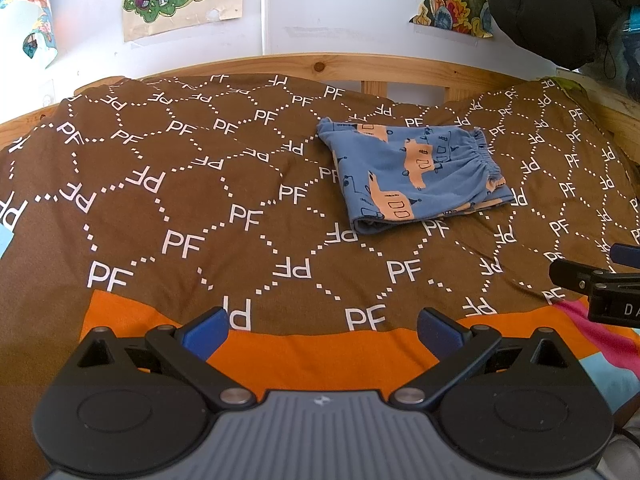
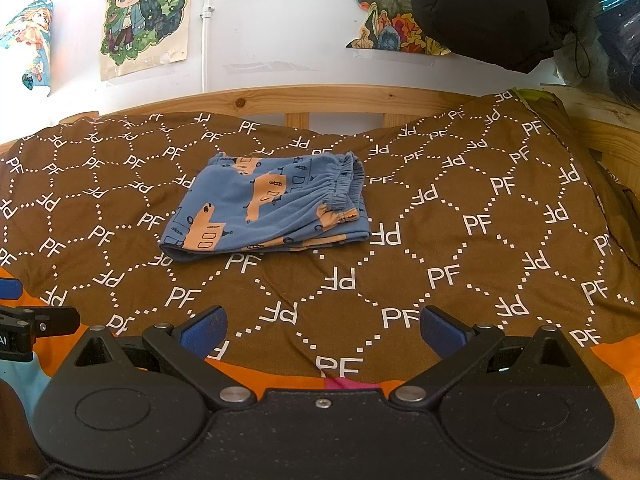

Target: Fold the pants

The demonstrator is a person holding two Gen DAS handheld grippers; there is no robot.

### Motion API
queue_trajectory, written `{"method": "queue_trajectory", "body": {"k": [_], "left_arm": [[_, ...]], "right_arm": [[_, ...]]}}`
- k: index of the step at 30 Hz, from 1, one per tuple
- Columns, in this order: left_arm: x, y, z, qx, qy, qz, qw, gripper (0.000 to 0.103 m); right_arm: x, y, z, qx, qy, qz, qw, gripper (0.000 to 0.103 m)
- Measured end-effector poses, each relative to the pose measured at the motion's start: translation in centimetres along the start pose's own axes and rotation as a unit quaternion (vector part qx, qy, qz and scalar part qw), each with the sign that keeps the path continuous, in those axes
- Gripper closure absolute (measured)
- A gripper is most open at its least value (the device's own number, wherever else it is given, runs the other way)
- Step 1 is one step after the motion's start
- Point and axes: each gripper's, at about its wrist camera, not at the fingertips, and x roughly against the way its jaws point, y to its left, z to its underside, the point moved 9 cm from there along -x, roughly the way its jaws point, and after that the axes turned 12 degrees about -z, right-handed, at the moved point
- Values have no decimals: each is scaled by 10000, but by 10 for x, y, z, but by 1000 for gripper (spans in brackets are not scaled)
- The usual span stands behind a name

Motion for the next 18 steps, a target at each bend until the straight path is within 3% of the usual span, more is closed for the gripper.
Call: {"method": "queue_trajectory", "body": {"k": [5,11,18], "left_arm": [[-1,0,0,-9,38,-27,10000,0],[-4,-1,5,-107,374,-109,9992,0],[-6,5,0,-104,413,-230,9988,0]], "right_arm": [[0,0,0,-1,4,-5,10000,1],[-1,0,1,-2,8,-9,10000,1],[-1,-2,3,-65,13,-9,10000,1]]}}
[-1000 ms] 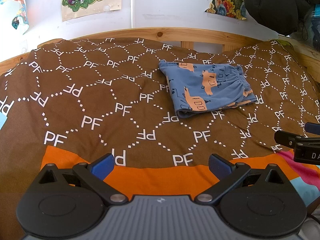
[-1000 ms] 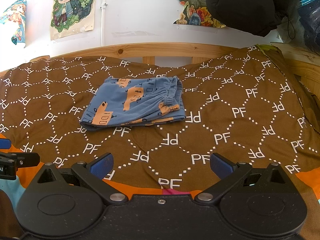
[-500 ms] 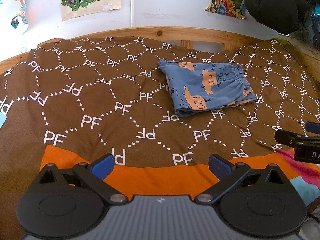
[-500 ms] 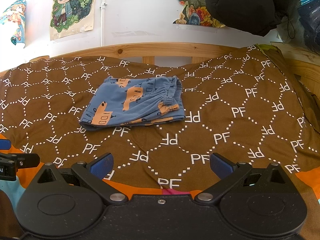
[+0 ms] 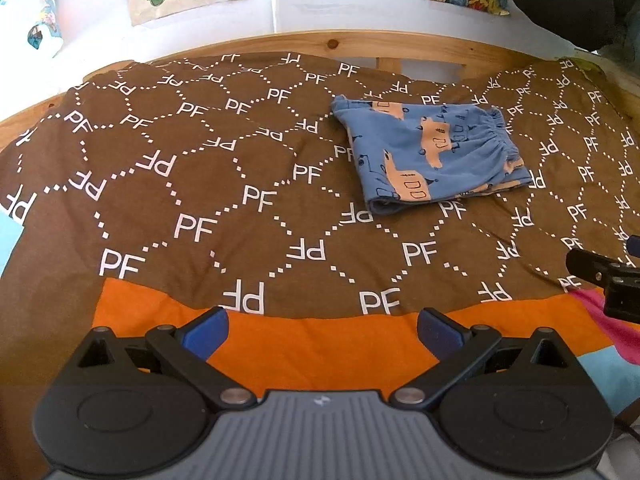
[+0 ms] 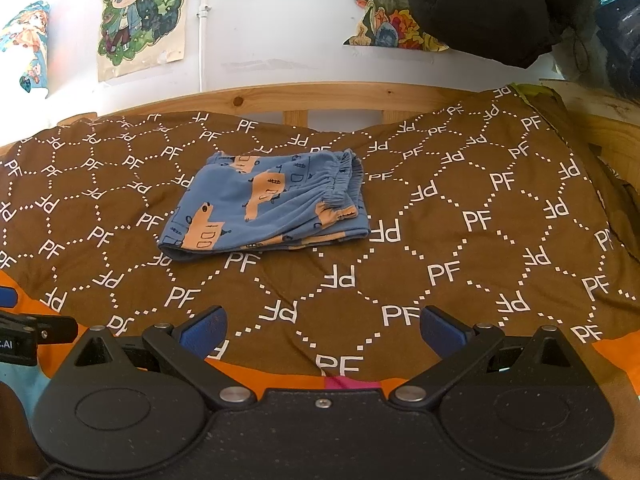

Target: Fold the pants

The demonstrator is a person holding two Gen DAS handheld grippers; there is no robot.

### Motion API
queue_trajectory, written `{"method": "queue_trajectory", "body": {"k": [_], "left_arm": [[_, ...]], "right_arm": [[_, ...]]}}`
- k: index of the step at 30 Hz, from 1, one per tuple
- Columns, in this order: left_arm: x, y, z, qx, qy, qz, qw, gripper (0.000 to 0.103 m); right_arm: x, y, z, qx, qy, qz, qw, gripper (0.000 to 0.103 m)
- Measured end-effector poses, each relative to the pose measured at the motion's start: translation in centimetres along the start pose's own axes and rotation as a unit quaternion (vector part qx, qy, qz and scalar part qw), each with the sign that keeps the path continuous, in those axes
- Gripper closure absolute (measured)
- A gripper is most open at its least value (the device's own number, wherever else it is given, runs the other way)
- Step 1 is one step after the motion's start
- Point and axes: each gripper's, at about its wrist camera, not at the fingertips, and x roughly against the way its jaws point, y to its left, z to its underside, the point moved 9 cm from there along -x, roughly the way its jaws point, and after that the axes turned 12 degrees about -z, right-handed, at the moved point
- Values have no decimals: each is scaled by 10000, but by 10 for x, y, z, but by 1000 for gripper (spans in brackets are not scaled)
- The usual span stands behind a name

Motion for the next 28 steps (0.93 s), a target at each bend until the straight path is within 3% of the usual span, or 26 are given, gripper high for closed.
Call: {"method": "queue_trajectory", "body": {"k": [28], "left_arm": [[-2,-1,2,-120,69,35,9999,0]], "right_arm": [[-1,1,0,-43,52,6,10000,1]]}}
